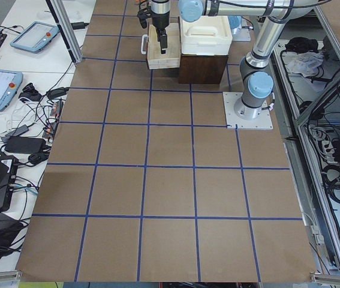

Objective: Put scissors in drawer and close it
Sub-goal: 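Carry the scissors with the right gripper over the open drawer and lower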

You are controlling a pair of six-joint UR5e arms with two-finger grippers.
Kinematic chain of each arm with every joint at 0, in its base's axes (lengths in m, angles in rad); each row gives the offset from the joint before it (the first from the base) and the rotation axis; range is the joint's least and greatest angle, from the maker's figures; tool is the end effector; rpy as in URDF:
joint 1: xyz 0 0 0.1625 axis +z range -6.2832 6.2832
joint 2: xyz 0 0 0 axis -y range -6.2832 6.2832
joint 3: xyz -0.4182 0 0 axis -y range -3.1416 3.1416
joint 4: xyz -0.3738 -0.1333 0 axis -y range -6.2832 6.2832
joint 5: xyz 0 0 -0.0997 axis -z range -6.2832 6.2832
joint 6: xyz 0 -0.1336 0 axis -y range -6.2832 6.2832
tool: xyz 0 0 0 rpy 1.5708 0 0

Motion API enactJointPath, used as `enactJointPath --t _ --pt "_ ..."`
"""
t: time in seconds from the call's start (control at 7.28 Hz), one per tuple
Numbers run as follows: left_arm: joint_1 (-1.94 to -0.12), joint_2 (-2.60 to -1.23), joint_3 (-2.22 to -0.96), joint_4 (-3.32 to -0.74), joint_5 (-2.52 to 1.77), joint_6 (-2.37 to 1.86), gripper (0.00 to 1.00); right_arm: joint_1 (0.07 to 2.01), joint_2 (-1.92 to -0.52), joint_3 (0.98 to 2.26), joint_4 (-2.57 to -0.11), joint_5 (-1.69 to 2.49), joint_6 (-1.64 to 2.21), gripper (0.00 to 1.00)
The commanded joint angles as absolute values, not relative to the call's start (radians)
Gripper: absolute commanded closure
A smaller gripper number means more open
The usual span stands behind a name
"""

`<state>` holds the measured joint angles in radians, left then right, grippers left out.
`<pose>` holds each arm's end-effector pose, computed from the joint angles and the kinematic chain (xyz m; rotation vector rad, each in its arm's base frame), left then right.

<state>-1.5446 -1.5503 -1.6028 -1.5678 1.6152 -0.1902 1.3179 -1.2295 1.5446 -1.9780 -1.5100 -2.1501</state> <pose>-0.1152 -0.4669 0.4420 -0.3341 3.0786 0.0075 -0.0149 -0.6230 0.3171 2.5009 -1.7884 0.1383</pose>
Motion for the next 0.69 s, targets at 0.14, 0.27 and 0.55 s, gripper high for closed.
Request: enactJointPath --t 0.14,0.27,0.55 --pt "-1.543 -1.549 -1.603 -1.569 1.615 -0.190 0.00 1.565 -1.284 1.545 -1.913 -1.548 -1.862 1.00" --pt "-1.545 -1.549 -1.603 -1.568 1.615 -0.190 0.00 1.631 -1.288 1.545 -1.910 -1.549 -1.741 1.00" --pt "-1.543 -1.549 -1.603 -1.569 1.615 -0.190 0.00 1.733 -1.307 1.543 -1.907 -1.575 -1.640 1.00"
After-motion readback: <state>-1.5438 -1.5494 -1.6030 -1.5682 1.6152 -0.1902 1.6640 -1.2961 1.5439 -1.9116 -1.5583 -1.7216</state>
